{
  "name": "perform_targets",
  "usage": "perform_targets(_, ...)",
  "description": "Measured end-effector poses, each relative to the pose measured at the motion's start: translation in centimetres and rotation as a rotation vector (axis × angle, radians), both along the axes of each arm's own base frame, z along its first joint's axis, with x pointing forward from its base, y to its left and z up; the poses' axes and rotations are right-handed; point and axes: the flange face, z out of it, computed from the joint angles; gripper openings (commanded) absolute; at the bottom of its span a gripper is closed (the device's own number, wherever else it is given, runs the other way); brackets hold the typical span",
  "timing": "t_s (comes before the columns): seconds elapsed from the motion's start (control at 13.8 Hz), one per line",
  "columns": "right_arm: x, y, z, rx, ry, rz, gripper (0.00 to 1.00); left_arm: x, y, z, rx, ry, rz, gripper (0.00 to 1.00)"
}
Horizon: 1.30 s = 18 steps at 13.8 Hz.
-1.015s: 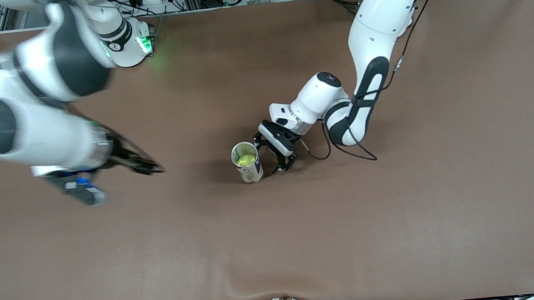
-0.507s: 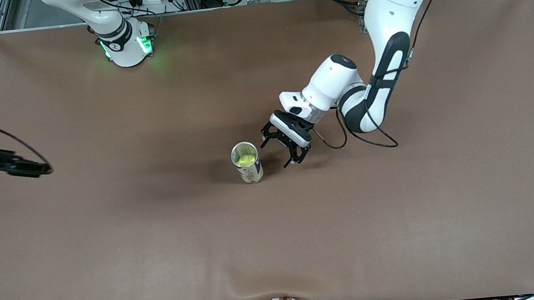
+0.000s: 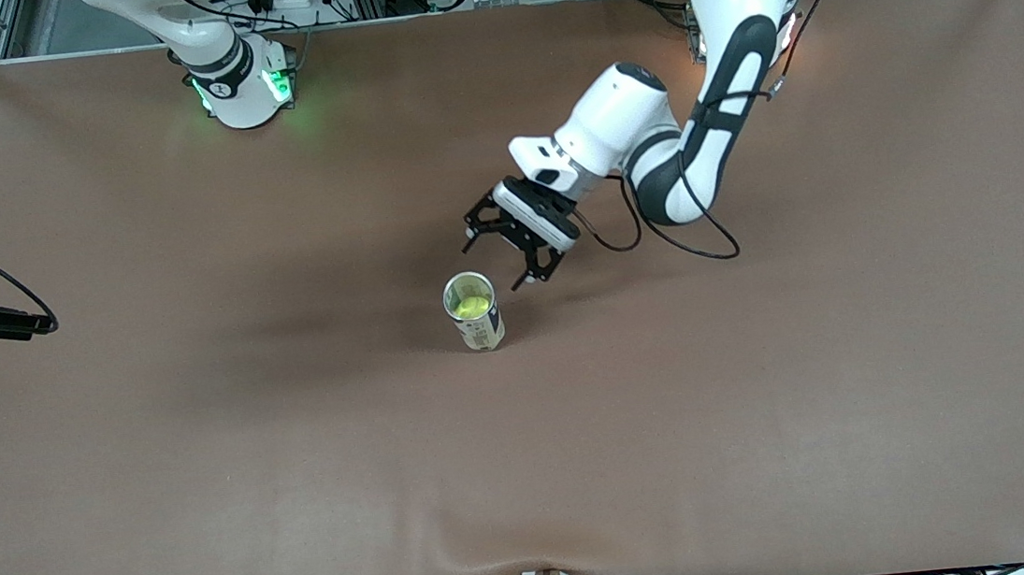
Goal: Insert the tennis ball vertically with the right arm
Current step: 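Set the can upright with the left gripper while the right gripper retracts, then open the left gripper and lift it away from the can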
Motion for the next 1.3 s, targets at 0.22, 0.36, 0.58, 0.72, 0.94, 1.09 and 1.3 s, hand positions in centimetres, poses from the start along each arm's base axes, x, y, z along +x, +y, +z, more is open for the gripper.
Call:
perform_targets(0.22,0.0,0.3,0.0,0.001,0.0,0.005,1.0,-1.2,-1.2,3.9,-0.036,0.007,0.04,1.0)
perform_targets(0.36,0.0,0.3,0.0,0.001,0.0,0.005,1.0,-1.6,-1.5,6.1,-0.04,0.009,0.08,1.0)
perform_targets(0.58,0.0,0.3,0.1,0.001,-0.004,0.006,1.0,-2.1,-3.0,9.2,0.068,-0.004,0.193,1.0)
perform_targets(0.72,-0.2,0.4,1.3,0.0,-0.044,0.01,1.0,-2.9,-5.0,12.0,0.147,-0.022,0.271,1.0)
perform_targets(0.94,-1.6,0.3,2.7,0.005,-0.089,0.026,1.0,-3.2,-6.2,13.8,0.199,0.008,0.354,1.0)
perform_targets(1.09,-2.5,0.3,2.3,0.011,-0.138,0.055,1.0,-3.0,-6.6,15.1,0.243,0.052,0.431,1.0)
perform_targets(1.3,-4.7,0.5,1.3,0.024,-0.179,0.124,1.0,-3.0,-7.2,18.0,0.295,0.111,0.523,1.0)
